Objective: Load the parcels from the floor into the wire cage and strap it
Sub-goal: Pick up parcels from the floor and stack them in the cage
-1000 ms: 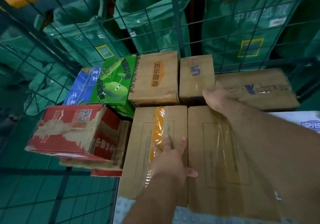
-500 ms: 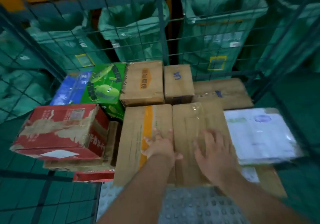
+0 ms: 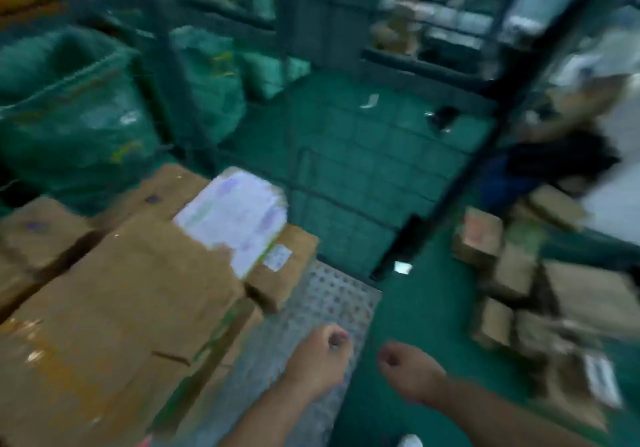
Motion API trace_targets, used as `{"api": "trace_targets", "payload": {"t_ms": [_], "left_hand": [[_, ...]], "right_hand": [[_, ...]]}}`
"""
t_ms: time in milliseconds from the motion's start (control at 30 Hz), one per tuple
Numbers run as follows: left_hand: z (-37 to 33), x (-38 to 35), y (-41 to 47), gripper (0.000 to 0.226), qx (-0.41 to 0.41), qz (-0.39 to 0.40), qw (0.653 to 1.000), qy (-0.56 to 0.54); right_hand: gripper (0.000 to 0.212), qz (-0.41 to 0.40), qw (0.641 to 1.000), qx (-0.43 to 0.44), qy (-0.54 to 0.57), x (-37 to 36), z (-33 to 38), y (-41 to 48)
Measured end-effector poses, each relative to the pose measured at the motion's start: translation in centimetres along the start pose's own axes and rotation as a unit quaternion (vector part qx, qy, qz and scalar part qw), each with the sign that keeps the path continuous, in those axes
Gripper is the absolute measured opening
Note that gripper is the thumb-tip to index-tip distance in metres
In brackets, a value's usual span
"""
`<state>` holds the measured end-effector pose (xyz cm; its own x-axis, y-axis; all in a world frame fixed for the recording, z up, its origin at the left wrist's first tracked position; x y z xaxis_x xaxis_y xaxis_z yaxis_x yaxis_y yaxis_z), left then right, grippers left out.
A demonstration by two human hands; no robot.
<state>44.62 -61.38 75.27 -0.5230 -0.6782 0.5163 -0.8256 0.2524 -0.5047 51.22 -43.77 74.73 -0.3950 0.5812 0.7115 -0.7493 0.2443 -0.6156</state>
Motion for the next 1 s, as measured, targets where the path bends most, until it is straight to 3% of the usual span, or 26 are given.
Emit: {"api": "trace_targets", "payload": {"t_ms": [100, 267, 533, 700, 1000], "left_hand": [[-5.2, -5.7, -0.9, 0.015, -0.046, 0.082, 0.993, 0.065], [-12.1, -15.2, -2.9, 0.015, -0.108, 0.164, 0.971, 0.140], [-21.7, -34.1, -10.8, 0.012, -0.200, 0.273, 0.905, 0.257], [-25.1, -43.3, -14.8, 0.015, -0.207, 0.296, 0.885, 0.293], [-29.6, -53.8, -16.9, 0.015, -0.197, 0.299, 0.872, 0.333]], "right_hand": [[0.028, -0.054, 0.991, -0.081, 0.086, 2.6, -7.3, -3.8], [0.025, -0.126, 0.948, -0.208, 0.207, 4.3, -19.6, -11.2], [0.023, -0.225, 0.845, -0.331, 0.354, 2.0, -37.8, -22.3], [0.019, -0.217, 0.819, -0.355, 0.395, 0.7, -47.6, -25.5], [0.026, -0.237, 0.788, -0.349, 0.449, 4.7, -60.5, -26.9]]}}
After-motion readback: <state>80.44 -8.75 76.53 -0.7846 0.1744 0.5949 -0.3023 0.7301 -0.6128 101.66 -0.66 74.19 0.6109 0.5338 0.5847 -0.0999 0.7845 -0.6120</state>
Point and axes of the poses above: each hand's wrist, its own y-axis towards the middle knuckle, its own x-axis out of the back of the hand, z = x × y, the point moved 6 cm from there along y, towards the middle knuckle, and after that the axes turned 7 degrees about -z, right-handed, at the moved point
